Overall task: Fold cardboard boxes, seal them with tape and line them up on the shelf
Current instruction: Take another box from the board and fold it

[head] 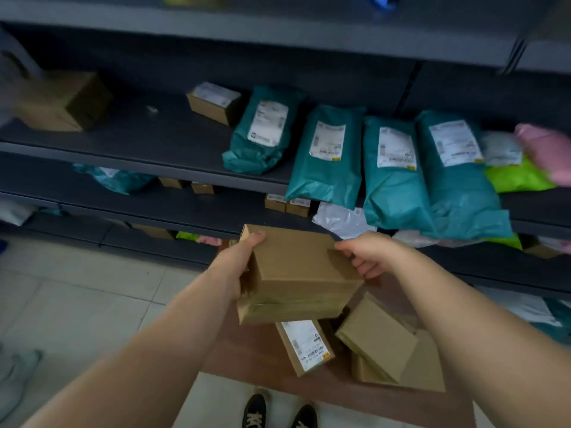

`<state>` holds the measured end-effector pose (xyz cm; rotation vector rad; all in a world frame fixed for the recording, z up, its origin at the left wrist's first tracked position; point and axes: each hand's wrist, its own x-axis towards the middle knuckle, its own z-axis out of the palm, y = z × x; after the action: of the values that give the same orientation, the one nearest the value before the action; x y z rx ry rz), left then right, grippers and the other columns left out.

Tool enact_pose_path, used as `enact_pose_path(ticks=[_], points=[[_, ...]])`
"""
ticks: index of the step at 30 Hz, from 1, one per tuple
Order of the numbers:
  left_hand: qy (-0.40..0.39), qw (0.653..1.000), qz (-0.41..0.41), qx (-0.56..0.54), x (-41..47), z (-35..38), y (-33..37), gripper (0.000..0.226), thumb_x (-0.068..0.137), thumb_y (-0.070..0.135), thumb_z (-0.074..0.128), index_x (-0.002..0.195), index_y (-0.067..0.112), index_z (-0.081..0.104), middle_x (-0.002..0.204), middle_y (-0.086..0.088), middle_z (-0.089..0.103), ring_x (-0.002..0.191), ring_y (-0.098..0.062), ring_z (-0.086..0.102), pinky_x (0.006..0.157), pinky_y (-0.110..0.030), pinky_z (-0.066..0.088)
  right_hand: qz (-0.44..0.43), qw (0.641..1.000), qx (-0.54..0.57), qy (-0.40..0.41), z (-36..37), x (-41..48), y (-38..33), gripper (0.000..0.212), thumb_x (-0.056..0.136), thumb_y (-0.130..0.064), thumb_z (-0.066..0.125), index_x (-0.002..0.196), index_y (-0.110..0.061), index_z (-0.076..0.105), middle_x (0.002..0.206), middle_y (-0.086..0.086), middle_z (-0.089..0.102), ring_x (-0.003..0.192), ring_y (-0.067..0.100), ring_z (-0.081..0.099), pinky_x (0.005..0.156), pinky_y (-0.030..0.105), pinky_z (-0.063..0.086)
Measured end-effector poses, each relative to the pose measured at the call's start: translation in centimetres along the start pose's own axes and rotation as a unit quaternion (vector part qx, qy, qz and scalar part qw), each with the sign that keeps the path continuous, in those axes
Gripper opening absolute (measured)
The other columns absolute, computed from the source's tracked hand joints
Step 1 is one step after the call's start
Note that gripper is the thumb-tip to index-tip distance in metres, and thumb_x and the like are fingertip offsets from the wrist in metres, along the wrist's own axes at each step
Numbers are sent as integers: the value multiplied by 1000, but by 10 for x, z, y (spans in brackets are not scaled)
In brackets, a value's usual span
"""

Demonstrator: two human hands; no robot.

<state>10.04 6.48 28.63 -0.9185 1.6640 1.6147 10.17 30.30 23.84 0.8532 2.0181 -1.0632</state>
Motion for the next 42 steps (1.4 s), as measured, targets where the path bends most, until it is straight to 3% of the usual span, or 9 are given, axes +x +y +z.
enact_pose_path(ticks=[3, 8, 14, 20, 24, 28, 34, 37, 42], points=[[2, 1000, 3, -1, -33, -14, 24, 55, 75, 50, 78, 108, 12, 56, 100, -14, 63, 89, -33, 63, 79, -45, 55, -4, 1000, -7, 0, -11, -40, -26, 32, 93, -45, 54, 89, -13, 55, 80, 8, 57, 62, 20, 56, 58, 27, 46], [-10, 998, 64, 5, -87, -26, 68, 47, 79, 51, 75, 96, 10, 61, 88, -15, 65, 76, -31, 63, 64, -40, 51, -48, 998, -34, 34, -45, -116, -68, 39, 96, -42, 50, 100, -5, 61, 82, 13, 68, 67, 24, 66, 66, 32, 55], [-44, 991, 130, 12, -142, -29, 123, 44, 80, 52, 72, 96, 12, 60, 86, -14, 67, 72, -31, 63, 53, -36, 48, -112, 990, -34, 79, -92, -190, -101, 45, 96, -45, 50, 95, -2, 62, 75, 13, 71, 58, 21, 70, 57, 29, 55], [-75, 987, 145, 16, -177, -20, 177, 60, 69, 59, 77, 104, 16, 56, 92, -16, 68, 82, -34, 64, 68, -45, 53, -179, 977, 36, 109, -146, -245, -123, 41, 99, -43, 44, 74, -12, 53, 50, 3, 53, 43, 16, 51, 59, 25, 46], [-99, 983, 157, -15, -178, -14, 202, 70, 60, 63, 80, 109, 19, 56, 104, -16, 67, 97, -38, 62, 84, -52, 50, -218, 957, 148, 125, -167, -263, -128, 41, 92, -54, 53, 90, -13, 57, 81, 13, 65, 73, 30, 66, 81, 42, 55], [-155, 974, 164, -36, -171, -12, 218, 62, 68, 59, 76, 112, 19, 55, 108, -17, 66, 102, -39, 60, 93, -55, 47, -210, 951, 222, 42, -172, -269, -133, 68, 76, -74, 57, 108, -15, 59, 116, 15, 62, 104, 41, 62, 93, 62, 45], [-186, 963, 196, 8, -157, -24, 253, 56, 84, 55, 65, 122, 16, 55, 108, -18, 64, 94, -36, 61, 69, -46, 52, -247, 912, 322, 64, -169, -284, -157, 48, 87, -62, 53, 97, -15, 50, 107, 20, 61, 84, 34, 63, 70, 45, 57], [-135, 952, 269, 59, -153, -23, 279, 54, 92, 50, 59, 129, 11, 54, 111, -13, 63, 100, -33, 60, 85, -46, 51, -271, 891, 353, 85, -171, -296, -178, 38, 95, -48, 50, 92, -10, 52, 107, 20, 59, 87, 34, 62, 73, 45, 55], [-113, 911, 362, 160, -161, -16, 324, 62, 96, 51, 52, 143, 13, 42, 136, -7, 52, 121, -28, 50, 105, -43, 39, -308, 859, 390, 126, -164, -306, -212, 42, 88, -27, 68, 122, -6, 54, 117, 18, 59, 105, 36, 60, 82, 56, 52]])
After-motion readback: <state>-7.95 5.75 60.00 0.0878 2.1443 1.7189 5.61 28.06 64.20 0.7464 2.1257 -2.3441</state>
